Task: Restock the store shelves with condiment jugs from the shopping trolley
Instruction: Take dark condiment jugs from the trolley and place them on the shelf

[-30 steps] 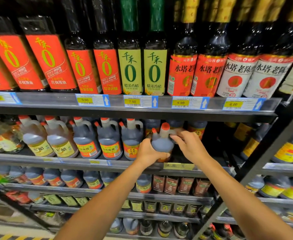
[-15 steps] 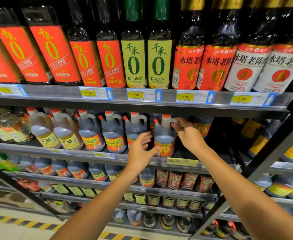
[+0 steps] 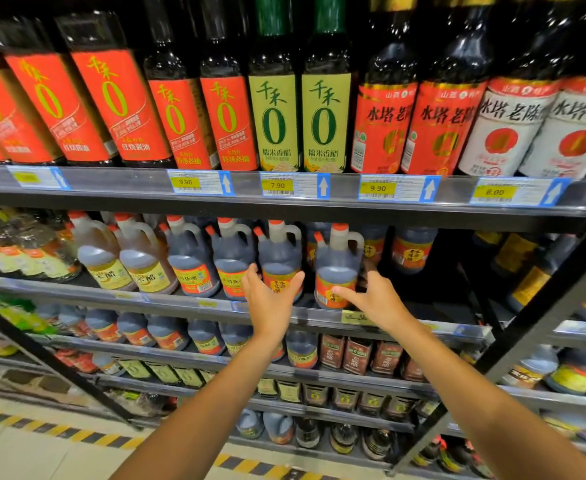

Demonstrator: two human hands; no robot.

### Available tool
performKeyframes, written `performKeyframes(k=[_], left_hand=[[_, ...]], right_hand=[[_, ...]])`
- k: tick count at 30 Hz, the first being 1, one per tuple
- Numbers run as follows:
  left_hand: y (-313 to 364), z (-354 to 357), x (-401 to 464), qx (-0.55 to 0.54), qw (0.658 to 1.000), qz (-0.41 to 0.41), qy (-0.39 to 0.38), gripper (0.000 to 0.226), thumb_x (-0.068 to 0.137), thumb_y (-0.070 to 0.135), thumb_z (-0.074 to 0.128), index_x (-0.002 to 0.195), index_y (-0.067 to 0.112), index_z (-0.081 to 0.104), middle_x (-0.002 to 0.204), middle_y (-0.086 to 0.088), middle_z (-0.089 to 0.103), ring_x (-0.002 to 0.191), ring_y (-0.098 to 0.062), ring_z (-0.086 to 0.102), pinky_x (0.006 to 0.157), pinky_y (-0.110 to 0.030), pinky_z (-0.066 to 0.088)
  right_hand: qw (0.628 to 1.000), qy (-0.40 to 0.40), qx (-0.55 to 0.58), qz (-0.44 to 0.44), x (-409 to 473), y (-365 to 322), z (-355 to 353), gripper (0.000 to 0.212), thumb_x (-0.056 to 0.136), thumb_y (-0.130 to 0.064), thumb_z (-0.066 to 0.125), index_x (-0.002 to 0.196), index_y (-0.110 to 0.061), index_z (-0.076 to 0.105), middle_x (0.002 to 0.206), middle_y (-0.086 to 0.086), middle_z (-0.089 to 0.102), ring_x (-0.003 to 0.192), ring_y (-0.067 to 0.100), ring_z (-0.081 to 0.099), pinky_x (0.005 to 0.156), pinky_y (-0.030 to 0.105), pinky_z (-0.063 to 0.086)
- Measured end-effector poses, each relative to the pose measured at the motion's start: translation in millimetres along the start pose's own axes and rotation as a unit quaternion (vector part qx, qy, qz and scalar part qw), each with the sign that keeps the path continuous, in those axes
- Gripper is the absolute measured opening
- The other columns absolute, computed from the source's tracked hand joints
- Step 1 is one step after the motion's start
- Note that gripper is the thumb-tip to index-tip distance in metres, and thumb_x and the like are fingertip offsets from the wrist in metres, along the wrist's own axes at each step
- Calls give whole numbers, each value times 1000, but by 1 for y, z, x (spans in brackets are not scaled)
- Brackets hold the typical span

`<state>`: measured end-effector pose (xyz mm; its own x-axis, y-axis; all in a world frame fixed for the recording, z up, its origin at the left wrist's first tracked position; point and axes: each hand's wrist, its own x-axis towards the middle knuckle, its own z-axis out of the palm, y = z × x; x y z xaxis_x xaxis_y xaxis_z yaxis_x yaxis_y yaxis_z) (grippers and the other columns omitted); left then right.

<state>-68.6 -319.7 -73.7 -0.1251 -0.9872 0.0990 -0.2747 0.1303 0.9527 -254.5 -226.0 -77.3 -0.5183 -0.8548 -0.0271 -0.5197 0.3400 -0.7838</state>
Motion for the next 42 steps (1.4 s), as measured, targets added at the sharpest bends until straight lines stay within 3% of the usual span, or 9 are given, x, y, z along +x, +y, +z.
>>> performKeyframes(k=[3, 8, 17, 23, 26, 30, 35, 37, 42], left_hand=[[11, 17, 0, -14, 999, -44, 29, 105, 79, 52, 79, 156, 8, 23, 161, -7, 25, 150, -26, 21, 119, -49, 28], [10, 33, 12, -69, 985, -143, 73, 111, 65, 73, 72, 147, 4, 39, 149, -14, 44, 137, -36, 42, 109, -55, 40], [-1, 25, 23, -90, 984, -151, 37, 86, 77, 55, 78, 142, 8, 48, 139, -14, 57, 127, -33, 53, 106, -52, 45], [0, 27, 24, -99, 981, -161, 46, 101, 68, 62, 78, 145, 6, 45, 144, -10, 51, 131, -30, 50, 108, -51, 44], [-2, 26, 25, -101, 978, -177, 50, 119, 48, 76, 73, 145, 12, 45, 146, -7, 46, 131, -29, 48, 107, -52, 45], [-5, 13, 25, -53, 980, -191, 4, 106, 64, 64, 82, 145, 13, 39, 148, -6, 39, 134, -30, 43, 108, -52, 42], [-1, -51, 20, 49, 985, -68, -151, 74, 81, 47, 79, 141, 16, 47, 145, -2, 50, 133, -21, 48, 107, -41, 43], [-3, -79, 16, 166, 970, 79, -159, 52, 88, 44, 73, 130, 19, 57, 133, 2, 59, 124, -17, 55, 101, -38, 48], [-11, -112, 17, 368, 790, 436, -225, 37, 96, 45, 57, 119, 17, 64, 126, 1, 59, 117, -20, 58, 91, -40, 55]], right_hand=[[999, 26, -20, -1, 0, 0, 2, 55, 75, -64, 76, 91, -15, 55, 90, 2, 64, 81, 16, 61, 65, 34, 52], [998, 49, -29, 27, -2, -1, 6, 64, 72, -68, 75, 87, -9, 54, 87, 7, 61, 79, 24, 61, 65, 41, 52], [997, 61, -33, 26, 1, -5, 9, 60, 73, -64, 77, 83, -10, 52, 86, 4, 62, 79, 21, 61, 68, 42, 56], [998, 53, -38, 22, 5, -12, 9, 63, 76, -59, 77, 65, -10, 39, 58, 3, 43, 53, 15, 40, 51, 32, 32], [998, 56, -33, 12, 10, -12, 12, 64, 73, -63, 77, 65, -10, 41, 54, 2, 42, 51, 17, 39, 50, 33, 32], [999, 26, -32, 17, 7, -15, 15, 56, 77, -61, 75, 80, -12, 50, 65, 3, 52, 58, 17, 47, 57, 43, 46], [999, -25, -43, -14, -19, -2, -9, 75, 85, -51, 73, 143, -14, 44, 145, 4, 52, 133, 22, 49, 106, 41, 46], [998, 5, -43, -49, -35, -3, -18, 65, 90, -42, 70, 148, -27, 45, 148, -4, 52, 138, 15, 46, 111, 40, 43], [993, 47, -93, -51, -84, -30, -18, 51, 96, -38, 64, 145, -32, 50, 148, -10, 52, 137, 9, 45, 111, 28, 39]])
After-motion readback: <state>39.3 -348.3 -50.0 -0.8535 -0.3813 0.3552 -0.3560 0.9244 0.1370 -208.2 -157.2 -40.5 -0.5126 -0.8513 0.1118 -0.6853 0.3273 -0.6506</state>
